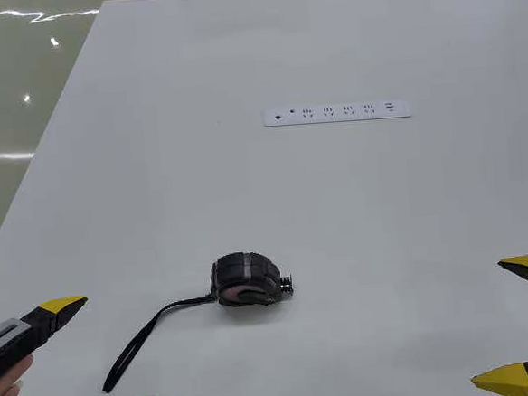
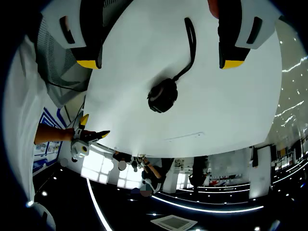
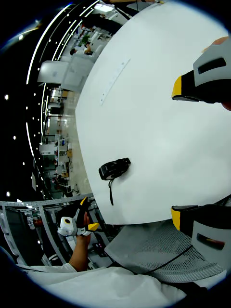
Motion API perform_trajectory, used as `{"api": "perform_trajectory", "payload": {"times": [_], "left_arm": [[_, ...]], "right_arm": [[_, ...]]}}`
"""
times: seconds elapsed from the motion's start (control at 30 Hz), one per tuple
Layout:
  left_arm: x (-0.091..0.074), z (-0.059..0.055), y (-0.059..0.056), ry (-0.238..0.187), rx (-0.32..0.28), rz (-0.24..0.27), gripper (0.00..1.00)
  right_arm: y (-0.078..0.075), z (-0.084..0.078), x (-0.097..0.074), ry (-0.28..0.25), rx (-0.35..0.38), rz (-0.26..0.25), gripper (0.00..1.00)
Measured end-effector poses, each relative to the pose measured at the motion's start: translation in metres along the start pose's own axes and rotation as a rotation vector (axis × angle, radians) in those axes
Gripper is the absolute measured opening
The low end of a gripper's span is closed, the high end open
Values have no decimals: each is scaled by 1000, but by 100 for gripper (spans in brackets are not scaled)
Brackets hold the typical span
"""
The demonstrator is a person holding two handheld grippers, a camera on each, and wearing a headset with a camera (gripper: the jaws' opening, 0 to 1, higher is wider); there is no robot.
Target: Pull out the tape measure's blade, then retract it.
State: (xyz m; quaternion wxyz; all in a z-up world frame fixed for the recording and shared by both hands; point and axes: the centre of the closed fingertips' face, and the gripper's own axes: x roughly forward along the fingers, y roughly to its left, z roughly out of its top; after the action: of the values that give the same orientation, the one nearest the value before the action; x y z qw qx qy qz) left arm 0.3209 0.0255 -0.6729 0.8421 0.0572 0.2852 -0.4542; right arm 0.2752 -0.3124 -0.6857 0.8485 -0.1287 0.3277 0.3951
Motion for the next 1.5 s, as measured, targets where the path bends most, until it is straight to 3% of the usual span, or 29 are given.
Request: {"api": "perform_trajectory", "payload": {"times": [0.13,0.37,0.9,1.23,1.5], "left_arm": [[0,0,-1,1,-4,-1,99],[0,0,0,-4,-7,-1,99],[2,-3,0,4,-6,-3,97],[20,5,2,14,3,-46,92],[42,14,9,26,44,-76,90]], "right_arm": [[-1,3,1,-14,6,-4,93],[3,2,3,-8,19,17,88],[1,3,4,-14,21,13,88],[-4,9,14,-29,10,25,85],[-10,14,32,-17,-9,60,84]]}}
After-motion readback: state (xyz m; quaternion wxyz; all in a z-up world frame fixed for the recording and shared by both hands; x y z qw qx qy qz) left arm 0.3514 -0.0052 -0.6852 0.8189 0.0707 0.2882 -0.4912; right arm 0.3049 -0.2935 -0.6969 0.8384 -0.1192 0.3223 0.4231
